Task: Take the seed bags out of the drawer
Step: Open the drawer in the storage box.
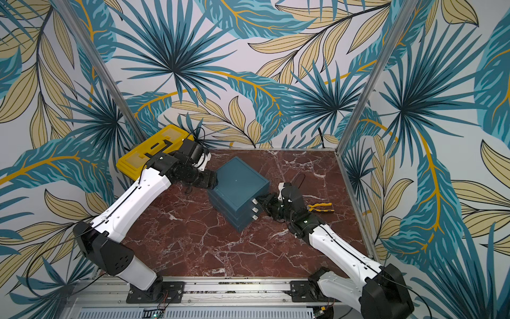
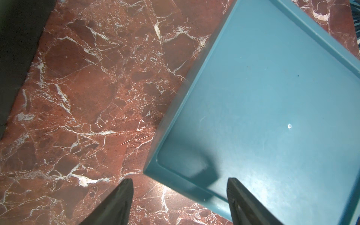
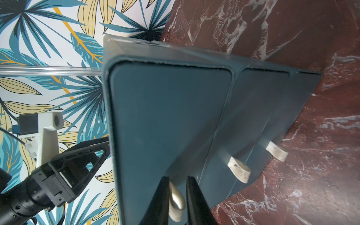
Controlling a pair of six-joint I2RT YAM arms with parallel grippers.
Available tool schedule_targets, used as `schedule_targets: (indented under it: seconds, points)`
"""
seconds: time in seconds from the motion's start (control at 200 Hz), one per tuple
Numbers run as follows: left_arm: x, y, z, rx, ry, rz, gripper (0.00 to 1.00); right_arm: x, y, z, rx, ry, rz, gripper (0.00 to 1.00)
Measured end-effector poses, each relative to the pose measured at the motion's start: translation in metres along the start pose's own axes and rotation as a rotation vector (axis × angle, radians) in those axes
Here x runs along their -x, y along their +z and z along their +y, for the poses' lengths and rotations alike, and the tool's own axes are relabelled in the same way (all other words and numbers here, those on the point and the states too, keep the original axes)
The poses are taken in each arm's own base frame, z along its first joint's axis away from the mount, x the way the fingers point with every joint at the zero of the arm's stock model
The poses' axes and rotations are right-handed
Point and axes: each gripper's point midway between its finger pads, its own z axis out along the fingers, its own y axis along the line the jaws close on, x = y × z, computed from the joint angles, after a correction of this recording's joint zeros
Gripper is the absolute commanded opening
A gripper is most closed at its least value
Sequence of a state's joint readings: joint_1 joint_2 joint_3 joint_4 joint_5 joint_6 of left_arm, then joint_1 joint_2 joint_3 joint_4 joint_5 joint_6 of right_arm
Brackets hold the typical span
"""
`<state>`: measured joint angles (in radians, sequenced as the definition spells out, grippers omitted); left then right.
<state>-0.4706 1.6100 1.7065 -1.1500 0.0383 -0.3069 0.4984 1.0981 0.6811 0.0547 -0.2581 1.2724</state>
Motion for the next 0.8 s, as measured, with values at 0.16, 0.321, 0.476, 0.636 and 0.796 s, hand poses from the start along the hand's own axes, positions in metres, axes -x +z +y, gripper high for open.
schedule_targets:
  seconds: [0.16,0.321,0.476,0.636,0.796]
  points:
    - [0.000,0.001,0.000,-0.002,-0.006,0.003,0.79,0.000,0.000,0.002,0.006,0.012,0.002,0.00]
    - [0.000,0.001,0.000,-0.002,-0.013,0.003,0.78,0.000,-0.003,0.005,0.019,0.020,-0.001,0.00]
    - [0.000,0.001,0.000,-0.001,-0.016,0.005,0.77,-0.003,-0.017,0.003,0.026,0.022,-0.008,0.00]
    - [-0.002,0.007,0.001,0.009,-0.017,0.023,0.76,-0.010,-0.040,0.000,0.030,0.020,-0.016,0.00]
    - [-0.003,0.008,0.001,0.006,-0.018,0.026,0.76,-0.018,-0.062,-0.016,0.014,0.025,-0.020,0.00]
